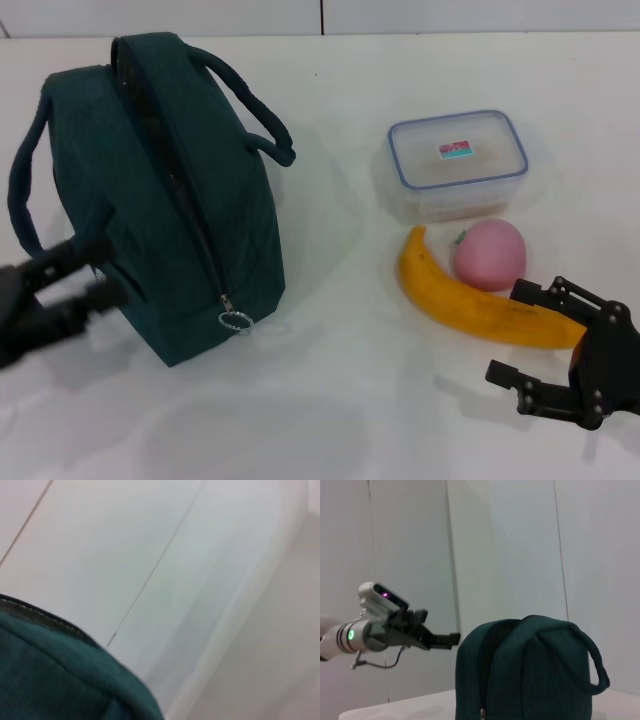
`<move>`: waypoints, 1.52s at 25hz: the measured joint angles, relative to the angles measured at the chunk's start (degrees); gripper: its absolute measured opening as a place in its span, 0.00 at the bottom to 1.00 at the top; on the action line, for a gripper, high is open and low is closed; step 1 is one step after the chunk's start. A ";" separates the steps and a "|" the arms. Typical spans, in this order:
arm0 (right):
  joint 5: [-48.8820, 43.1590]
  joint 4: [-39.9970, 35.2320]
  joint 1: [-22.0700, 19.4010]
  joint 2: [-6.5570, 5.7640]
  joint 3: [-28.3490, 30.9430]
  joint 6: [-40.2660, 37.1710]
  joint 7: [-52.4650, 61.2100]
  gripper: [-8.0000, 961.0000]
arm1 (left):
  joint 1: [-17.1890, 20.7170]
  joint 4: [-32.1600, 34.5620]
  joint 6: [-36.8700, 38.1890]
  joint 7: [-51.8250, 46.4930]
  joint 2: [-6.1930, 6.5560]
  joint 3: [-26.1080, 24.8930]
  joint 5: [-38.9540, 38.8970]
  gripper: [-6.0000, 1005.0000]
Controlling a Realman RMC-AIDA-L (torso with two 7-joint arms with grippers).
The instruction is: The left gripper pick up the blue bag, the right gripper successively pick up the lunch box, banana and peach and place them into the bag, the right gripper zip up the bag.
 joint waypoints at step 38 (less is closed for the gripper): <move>0.70 1.72 0.03 0.02 -0.29 -0.04 -0.26 0.92 | -19.71 18.14 -11.66 -59.96 6.09 -5.50 26.21 0.88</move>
